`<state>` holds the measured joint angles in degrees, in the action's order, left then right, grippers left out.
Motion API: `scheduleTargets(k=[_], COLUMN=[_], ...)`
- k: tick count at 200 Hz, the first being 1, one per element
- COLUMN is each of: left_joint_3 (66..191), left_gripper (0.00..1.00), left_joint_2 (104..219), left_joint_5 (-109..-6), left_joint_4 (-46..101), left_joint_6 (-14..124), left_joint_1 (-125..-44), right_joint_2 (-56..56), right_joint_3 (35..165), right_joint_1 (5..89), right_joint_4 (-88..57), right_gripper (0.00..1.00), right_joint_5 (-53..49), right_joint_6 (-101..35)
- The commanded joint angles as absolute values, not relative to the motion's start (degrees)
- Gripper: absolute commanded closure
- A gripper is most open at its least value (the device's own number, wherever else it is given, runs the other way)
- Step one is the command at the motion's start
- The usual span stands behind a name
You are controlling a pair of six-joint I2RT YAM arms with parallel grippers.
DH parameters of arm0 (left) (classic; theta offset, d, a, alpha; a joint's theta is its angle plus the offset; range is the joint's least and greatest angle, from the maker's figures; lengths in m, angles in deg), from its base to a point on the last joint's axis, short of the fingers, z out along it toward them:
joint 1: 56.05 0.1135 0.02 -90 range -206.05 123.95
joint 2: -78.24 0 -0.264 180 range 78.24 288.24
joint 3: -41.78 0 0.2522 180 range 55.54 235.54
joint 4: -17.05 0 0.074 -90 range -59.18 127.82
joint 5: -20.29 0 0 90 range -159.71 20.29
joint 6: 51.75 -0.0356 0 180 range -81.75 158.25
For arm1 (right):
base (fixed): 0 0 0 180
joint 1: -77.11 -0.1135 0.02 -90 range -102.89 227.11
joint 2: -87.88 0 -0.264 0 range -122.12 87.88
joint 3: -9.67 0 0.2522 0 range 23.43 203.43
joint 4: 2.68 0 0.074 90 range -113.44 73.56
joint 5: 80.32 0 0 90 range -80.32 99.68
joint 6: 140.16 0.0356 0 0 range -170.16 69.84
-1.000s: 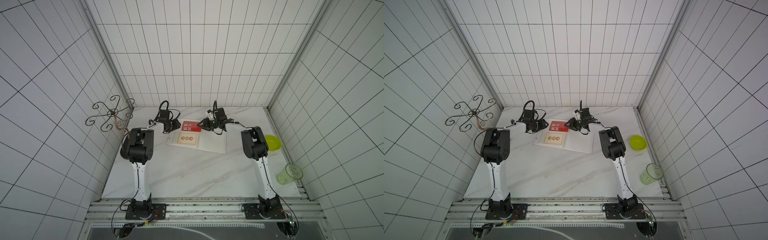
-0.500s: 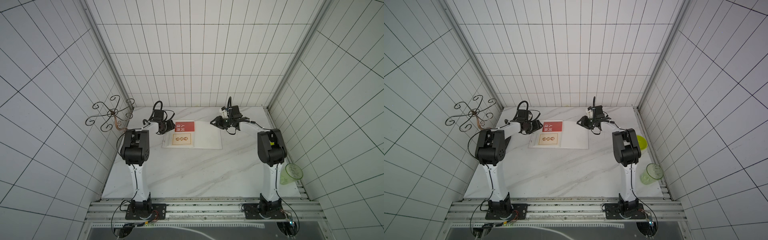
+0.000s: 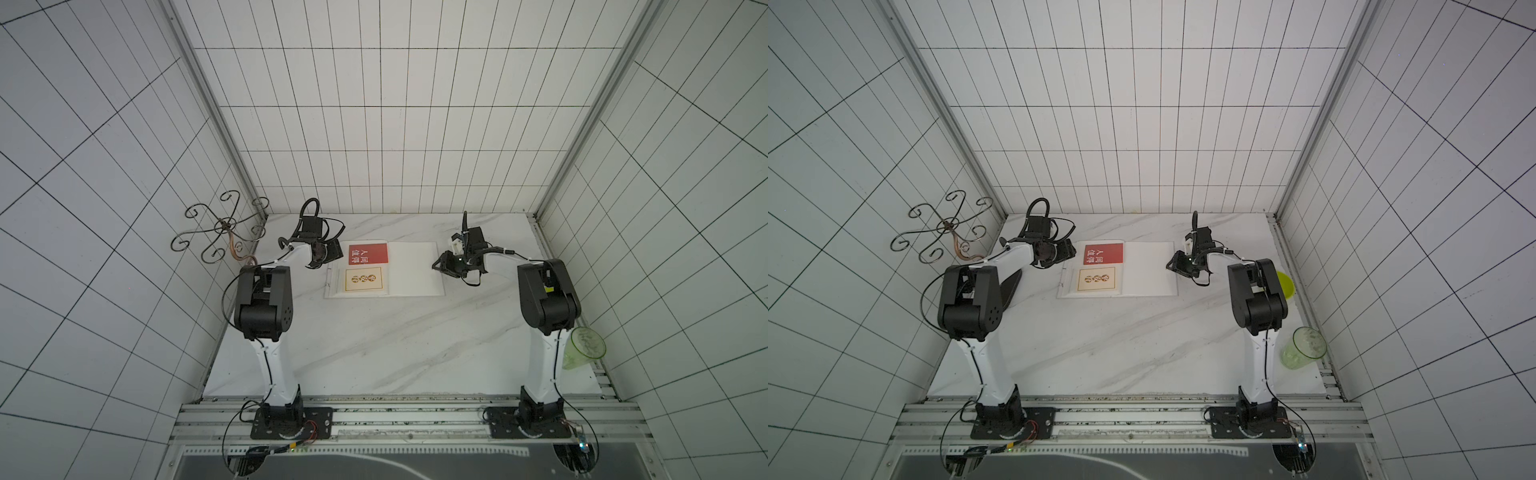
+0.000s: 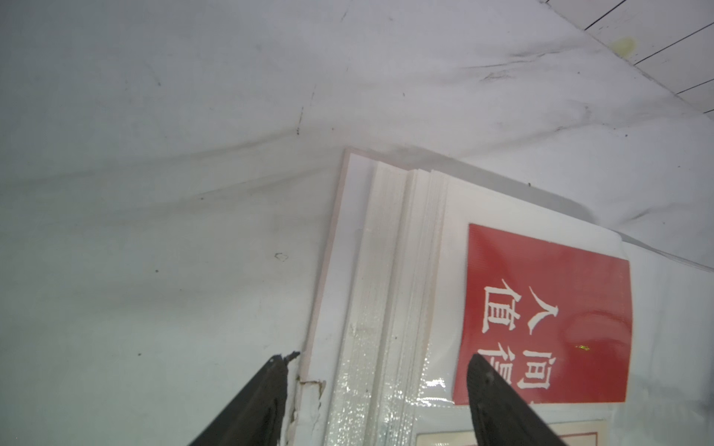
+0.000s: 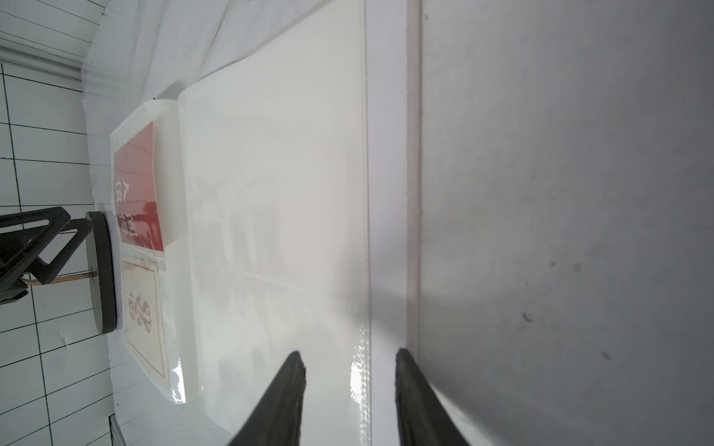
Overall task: Place the photos into the photo albums
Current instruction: Close the photo album at the center of the board.
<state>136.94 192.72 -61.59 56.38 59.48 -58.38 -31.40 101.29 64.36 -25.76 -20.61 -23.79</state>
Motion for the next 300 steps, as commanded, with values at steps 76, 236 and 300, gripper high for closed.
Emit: scheduleTargets(k=[76, 236, 300], left_joint_3=[136.1, 125.7, 126.3], left_gripper=[0.26, 0.33, 0.35], left_joint_2=[201.3, 196.8, 196.2], left_joint_5=[-48.5, -23.9, -20.7], left_joint_4=[59.0, 38.8, 38.0], left_joint_6=[60.2, 75.4, 74.3], left_joint_1=[-57.5, -52.1, -51.7], right_joint_2=[-29.0, -31.1, -30.9], right_joint_3=[92.8, 87.3, 87.0], right_joint_1=[64.4, 66.1, 66.3], right_joint_4=[-25.8, -22.1, -22.2], right_gripper=[0.60, 0.61, 0.62], right_joint_5=[-21.4, -25.7, -26.1], right_joint_6=[-24.5, -24.2, -24.7])
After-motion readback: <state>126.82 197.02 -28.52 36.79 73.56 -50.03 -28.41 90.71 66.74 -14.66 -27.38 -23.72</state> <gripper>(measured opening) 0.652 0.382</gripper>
